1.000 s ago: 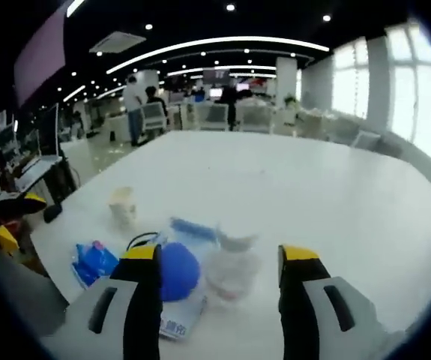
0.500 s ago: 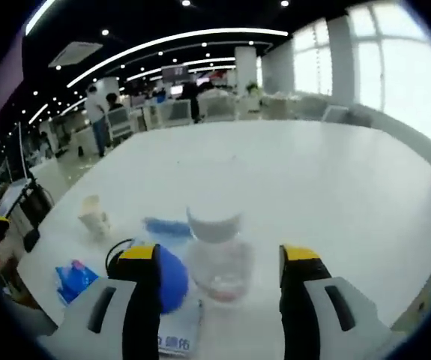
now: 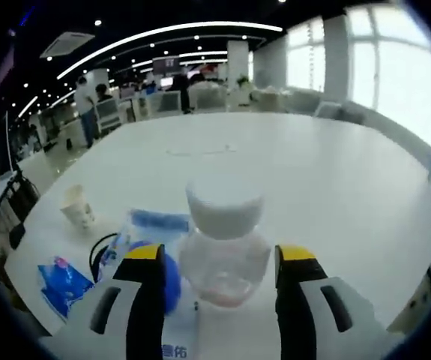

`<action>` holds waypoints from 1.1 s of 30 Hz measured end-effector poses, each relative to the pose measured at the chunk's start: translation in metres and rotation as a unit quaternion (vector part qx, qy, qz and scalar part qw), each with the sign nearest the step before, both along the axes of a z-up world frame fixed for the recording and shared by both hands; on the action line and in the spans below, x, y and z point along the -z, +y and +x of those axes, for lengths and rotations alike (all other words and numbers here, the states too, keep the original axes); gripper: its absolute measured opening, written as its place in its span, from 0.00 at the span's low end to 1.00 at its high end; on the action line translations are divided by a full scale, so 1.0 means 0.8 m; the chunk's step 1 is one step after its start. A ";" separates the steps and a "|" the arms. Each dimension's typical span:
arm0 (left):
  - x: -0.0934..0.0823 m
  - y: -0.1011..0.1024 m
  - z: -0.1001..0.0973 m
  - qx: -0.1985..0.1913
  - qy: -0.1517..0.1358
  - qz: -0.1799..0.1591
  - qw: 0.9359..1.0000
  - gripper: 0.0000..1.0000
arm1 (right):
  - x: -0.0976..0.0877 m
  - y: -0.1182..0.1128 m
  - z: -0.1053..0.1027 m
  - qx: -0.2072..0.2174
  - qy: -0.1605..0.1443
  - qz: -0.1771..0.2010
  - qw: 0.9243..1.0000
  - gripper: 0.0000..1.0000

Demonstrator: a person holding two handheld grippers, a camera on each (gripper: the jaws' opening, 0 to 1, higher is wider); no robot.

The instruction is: Arrange the tabletop items into an orderly group along one side of the table until the central work area is clear of visible clutter.

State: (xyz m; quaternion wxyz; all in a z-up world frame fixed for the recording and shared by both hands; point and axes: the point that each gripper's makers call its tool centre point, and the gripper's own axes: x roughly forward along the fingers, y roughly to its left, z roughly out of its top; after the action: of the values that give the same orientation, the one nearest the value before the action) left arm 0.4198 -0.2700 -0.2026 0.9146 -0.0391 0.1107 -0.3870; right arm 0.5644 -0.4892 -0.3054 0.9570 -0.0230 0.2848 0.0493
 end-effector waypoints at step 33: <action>0.002 -0.002 -0.003 -0.003 0.001 0.005 1.000 0.51 | 0.012 -0.021 -0.003 -0.016 0.015 -0.002 1.000 0.41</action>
State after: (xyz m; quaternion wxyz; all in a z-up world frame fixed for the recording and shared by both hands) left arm 0.4172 -0.2717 -0.2038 0.9160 -0.0355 0.1128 -0.3834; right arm 0.5621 -0.5058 -0.3152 0.9516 -0.0284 0.2992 0.0645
